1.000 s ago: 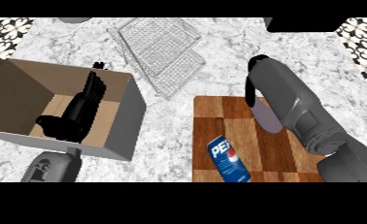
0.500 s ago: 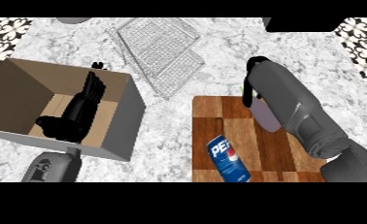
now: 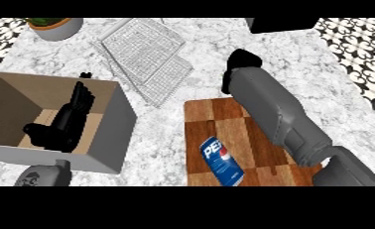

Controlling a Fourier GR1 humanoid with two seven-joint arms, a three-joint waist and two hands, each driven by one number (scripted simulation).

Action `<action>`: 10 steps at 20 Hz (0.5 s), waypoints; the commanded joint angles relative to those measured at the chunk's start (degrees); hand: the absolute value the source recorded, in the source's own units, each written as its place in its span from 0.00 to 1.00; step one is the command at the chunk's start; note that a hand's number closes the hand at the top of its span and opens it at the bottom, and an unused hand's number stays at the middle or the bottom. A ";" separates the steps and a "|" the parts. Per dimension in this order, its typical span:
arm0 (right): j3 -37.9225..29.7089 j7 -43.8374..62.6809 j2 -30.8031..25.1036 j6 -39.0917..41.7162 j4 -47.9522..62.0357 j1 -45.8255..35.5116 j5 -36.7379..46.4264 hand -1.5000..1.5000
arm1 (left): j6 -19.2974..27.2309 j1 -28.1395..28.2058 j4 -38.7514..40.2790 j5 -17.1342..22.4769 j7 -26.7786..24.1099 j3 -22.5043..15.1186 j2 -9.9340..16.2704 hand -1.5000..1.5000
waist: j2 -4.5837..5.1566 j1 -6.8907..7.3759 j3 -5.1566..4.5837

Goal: Pick the eggplant from the cutting board and place it in the tiered basket

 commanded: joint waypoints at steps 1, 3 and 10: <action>1.19 4.78 1.01 -14.90 -5.34 -1.02 3.49 1.00 | -1.19 3.61 2.48 0.18 1.66 -1.31 -0.38 0.50 | -0.19 -1.70 -0.41; -0.16 4.48 1.34 -20.38 -9.30 -1.25 3.43 1.00 | -0.73 3.40 1.69 0.66 1.99 -0.30 -0.02 0.50 | -0.38 -2.23 -0.26; 1.46 9.36 3.80 -31.96 -21.06 -8.02 10.91 1.00 | -0.95 4.27 1.91 0.39 0.58 -0.85 -0.80 0.50 | 0.32 -1.51 -0.40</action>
